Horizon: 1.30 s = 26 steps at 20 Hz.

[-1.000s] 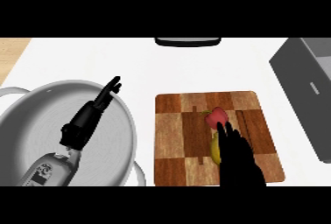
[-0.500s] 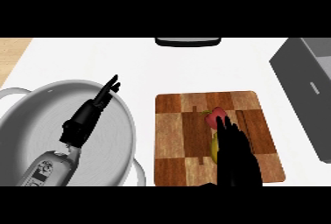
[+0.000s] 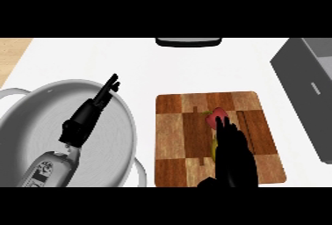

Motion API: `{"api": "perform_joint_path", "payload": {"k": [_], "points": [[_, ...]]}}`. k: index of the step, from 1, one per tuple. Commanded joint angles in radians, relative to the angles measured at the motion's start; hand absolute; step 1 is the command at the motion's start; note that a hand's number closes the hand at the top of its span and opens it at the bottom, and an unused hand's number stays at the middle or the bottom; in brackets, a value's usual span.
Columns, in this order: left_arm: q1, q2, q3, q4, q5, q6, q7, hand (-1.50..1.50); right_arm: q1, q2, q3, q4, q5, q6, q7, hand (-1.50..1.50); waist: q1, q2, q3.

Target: Pick the lemon from the cutting board and place it in the cardboard box

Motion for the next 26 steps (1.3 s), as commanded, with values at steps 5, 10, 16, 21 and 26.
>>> {"api": "perform_joint_path", "payload": {"k": [5, 10, 16, 21, 26], "points": [[0.018, -0.027, 0.047, 0.011, -0.010, -0.039, -0.008, 0.00, 0.025, 0.008, 0.008, 0.055, -0.017, 0.004, 0.067, -1.50, -0.003, 0.003, -0.007], [0.066, -0.067, 0.013, -0.072, -0.061, 0.000, 0.037, 0.00, 0.030, 0.008, 0.006, 0.028, -0.038, 0.036, 0.085, -1.50, -0.001, 0.002, -0.007], [0.034, -0.123, -0.013, -0.017, -0.090, 0.010, 0.019, 0.00, 0.003, 0.008, 0.033, 0.232, -0.016, -0.113, 0.066, -1.50, 0.001, 0.004, -0.007], [0.056, -0.105, 0.013, -0.028, -0.089, -0.009, 0.021, 0.00, -0.008, 0.008, -0.010, 0.284, 0.015, -0.128, 0.025, -1.50, 0.001, 0.004, -0.007], [0.078, -0.073, 0.055, -0.135, -0.055, -0.066, 0.082, 0.00, -0.037, 0.008, -0.099, 0.293, -0.028, -0.069, -0.048, 1.50, 0.003, 0.003, -0.007]]}}
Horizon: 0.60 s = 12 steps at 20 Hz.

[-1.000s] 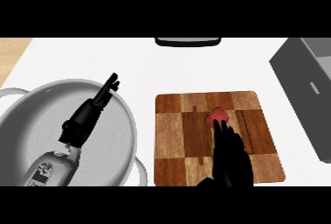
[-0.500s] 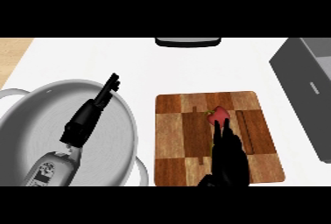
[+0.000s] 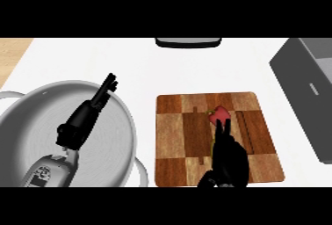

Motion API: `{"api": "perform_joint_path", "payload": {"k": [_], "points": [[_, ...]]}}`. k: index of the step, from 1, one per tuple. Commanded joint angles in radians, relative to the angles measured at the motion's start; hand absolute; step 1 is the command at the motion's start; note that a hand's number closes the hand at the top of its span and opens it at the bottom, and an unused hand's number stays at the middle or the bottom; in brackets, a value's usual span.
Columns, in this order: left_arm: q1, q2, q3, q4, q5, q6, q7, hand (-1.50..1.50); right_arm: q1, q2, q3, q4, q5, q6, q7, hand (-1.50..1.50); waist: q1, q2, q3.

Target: Pick the lemon from the cutting board and place it in the cardboard box

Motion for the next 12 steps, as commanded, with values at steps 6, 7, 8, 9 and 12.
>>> {"api": "perform_joint_path", "payload": {"k": [6, 7, 8, 9, 12], "points": [[0.043, -0.064, -0.021, -0.019, -0.048, 0.012, 0.032, 0.00, -0.031, -0.041, -0.024, 0.084, 0.029, -0.006, -0.061, 1.50, 0.001, 0.012, -0.001], [0.010, -0.061, -0.005, -0.018, -0.041, -0.007, 0.036, 0.00, -0.026, -0.059, -0.035, 0.047, 0.048, -0.010, -0.054, 1.50, -0.002, 0.012, -0.001], [0.011, -0.050, -0.010, 0.048, -0.031, -0.017, -0.014, 0.00, 0.000, -0.215, -0.084, -0.003, -0.055, 0.010, -0.249, 1.50, -0.008, 0.014, -0.001], [-0.036, -0.068, -0.013, 0.030, -0.044, 0.022, 0.062, 0.00, 0.055, -0.283, -0.044, -0.061, -0.087, 0.024, -0.340, 1.50, -0.019, 0.012, 0.000], [0.008, -0.023, 0.011, 0.012, -0.011, -0.001, 0.025, 0.00, 0.098, -0.478, -0.038, -0.155, -0.166, 0.049, -0.594, 1.50, -0.037, 0.005, 0.003]]}}
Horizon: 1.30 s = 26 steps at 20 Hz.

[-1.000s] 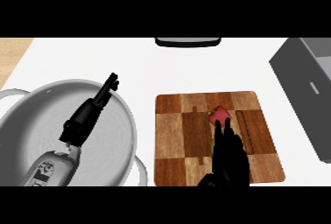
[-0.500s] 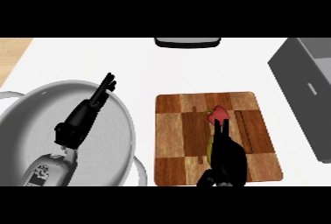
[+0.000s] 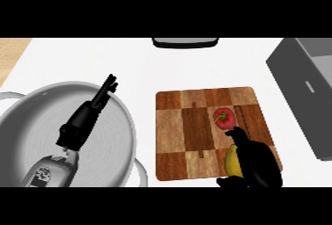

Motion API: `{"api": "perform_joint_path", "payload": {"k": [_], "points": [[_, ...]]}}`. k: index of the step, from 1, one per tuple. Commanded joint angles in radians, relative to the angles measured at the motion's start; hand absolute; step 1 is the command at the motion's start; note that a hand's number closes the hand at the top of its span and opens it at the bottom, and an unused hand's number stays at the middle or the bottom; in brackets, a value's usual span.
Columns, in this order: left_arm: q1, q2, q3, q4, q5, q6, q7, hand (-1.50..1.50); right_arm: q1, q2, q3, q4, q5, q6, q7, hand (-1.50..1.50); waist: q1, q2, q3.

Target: Pick the lemon from the cutting board and place it in the cardboard box

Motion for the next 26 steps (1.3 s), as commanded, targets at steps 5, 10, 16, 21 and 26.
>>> {"api": "perform_joint_path", "payload": {"k": [5, 10, 16, 21, 26], "points": [[0.027, 0.006, 0.030, 0.004, 0.031, 0.009, -0.005, 0.00, 0.114, -0.431, -0.156, -0.087, -0.165, -0.127, -0.590, 1.50, -0.035, 0.008, 0.002], [0.036, 0.000, 0.031, 0.012, 0.028, 0.025, -0.002, 0.00, 0.229, -0.576, -0.418, -0.066, -0.319, -0.306, -0.881, 1.50, -0.058, 0.006, -0.001], [0.041, 0.018, 0.026, -0.010, 0.033, 0.010, 0.004, 0.00, 0.357, -0.678, -0.731, -0.010, -0.654, -0.273, -1.215, 1.50, -0.054, 0.004, -0.004], [0.051, 0.010, 0.016, -0.030, 0.042, 0.005, 0.023, 0.00, 0.425, -0.702, -0.976, -0.027, -0.928, -0.109, -1.357, 1.50, -0.050, 0.002, -0.006], [0.048, -0.016, -0.001, -0.023, 0.030, 0.016, 0.004, 0.00, 0.492, -0.701, -1.232, 0.050, -1.108, 0.054, -1.374, 1.50, -0.029, 0.009, -0.006]]}}
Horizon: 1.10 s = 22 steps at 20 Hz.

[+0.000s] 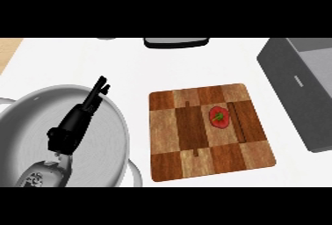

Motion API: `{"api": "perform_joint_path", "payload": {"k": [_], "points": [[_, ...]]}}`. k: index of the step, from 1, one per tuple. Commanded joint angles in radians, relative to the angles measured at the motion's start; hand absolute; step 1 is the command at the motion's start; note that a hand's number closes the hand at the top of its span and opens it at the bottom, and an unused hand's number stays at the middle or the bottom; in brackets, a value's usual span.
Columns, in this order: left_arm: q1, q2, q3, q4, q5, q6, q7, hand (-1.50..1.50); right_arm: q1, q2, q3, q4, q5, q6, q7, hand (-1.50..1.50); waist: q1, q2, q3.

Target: Pick the lemon from the cutting board and place it in the cardboard box

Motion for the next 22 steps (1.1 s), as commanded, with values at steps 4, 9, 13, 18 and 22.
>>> {"api": "perform_joint_path", "payload": {"k": [4, 9, 13, 18, 22], "points": [[0.025, -0.032, -0.026, -0.001, 0.005, -0.030, -0.013, 0.00, 0.017, -0.019, -0.271, 0.156, -0.174, 0.218, -0.003, 1.50, 0.050, 0.013, -0.004], [-0.041, -0.045, -0.016, 0.018, -0.008, -0.040, 0.035, 0.00, -0.070, -0.053, -0.338, 0.115, -0.191, 0.292, 0.190, 1.50, 0.060, 0.016, -0.004], [-0.115, -0.064, 0.007, 0.076, -0.003, -0.058, 0.049, 0.00, -0.196, -0.100, -0.292, 0.203, -0.177, 0.308, 0.241, 1.50, 0.065, 0.018, -0.003], [-0.031, -0.091, -0.037, 0.051, -0.051, -0.029, -0.014, 0.00, -0.390, -0.165, -0.124, 0.282, -0.174, 0.252, 0.357, 1.50, 0.083, 0.020, -0.003], [-0.032, -0.055, 0.009, 0.065, -0.029, -0.073, -0.014, 0.00, -0.507, -0.202, -0.076, 0.400, -0.164, 0.283, 0.362, 1.50, 0.079, 0.019, -0.003]]}}
